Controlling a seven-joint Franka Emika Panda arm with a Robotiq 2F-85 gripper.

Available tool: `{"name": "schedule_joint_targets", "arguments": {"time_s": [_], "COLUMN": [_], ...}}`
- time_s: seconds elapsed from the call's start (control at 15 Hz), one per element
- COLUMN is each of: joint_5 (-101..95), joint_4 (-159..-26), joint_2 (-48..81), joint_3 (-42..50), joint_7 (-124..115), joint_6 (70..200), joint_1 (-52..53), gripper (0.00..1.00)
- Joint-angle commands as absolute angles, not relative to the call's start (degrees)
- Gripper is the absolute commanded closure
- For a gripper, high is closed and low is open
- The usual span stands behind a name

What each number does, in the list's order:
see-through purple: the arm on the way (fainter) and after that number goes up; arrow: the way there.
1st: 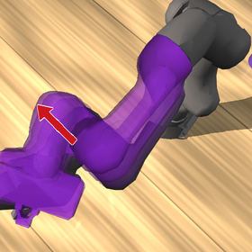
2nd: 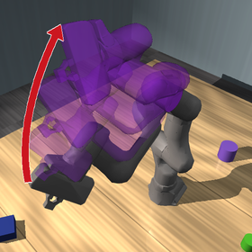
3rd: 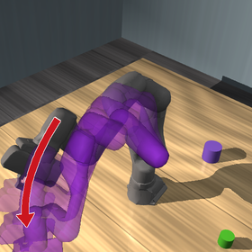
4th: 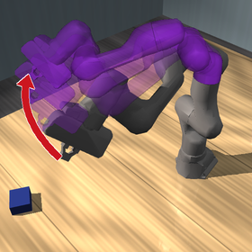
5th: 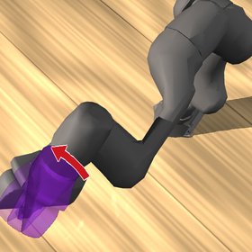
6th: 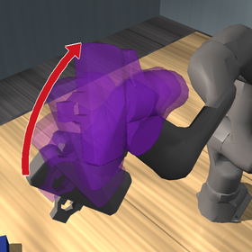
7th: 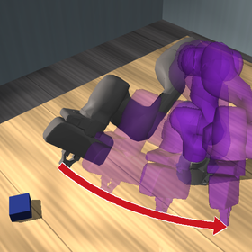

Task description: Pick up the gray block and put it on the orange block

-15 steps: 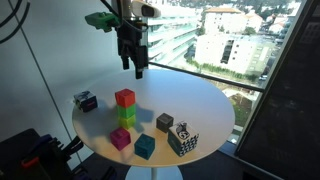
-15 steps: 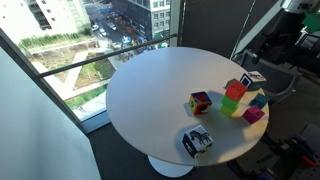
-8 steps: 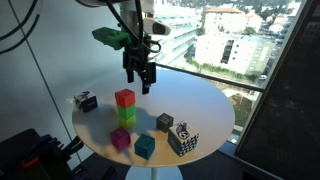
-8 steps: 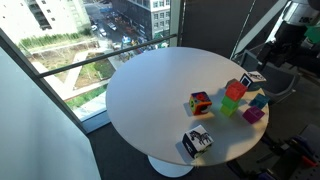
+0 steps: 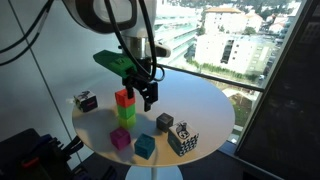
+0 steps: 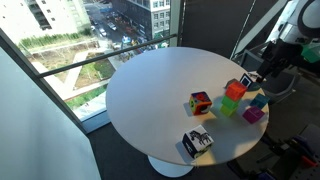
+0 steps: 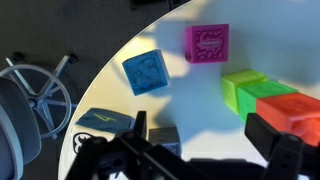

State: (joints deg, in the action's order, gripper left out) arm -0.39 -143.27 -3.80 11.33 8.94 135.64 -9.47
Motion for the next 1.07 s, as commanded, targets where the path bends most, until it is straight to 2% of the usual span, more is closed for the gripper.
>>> {"name": "schedule_joint_targets", "arguments": {"time_s": [0.0, 1.0], "joint_5": [-0.39, 1.03], "joint_4": [-143.76, -142.46], "joint_2": [-3.44, 0.94], "joint_3": [11.10, 10.84], "joint_7": [9.18, 6.89], "joint_6": [136.67, 139.79], "joint_1": [-9.73, -9.59], "gripper": [0.00, 0.00]}}
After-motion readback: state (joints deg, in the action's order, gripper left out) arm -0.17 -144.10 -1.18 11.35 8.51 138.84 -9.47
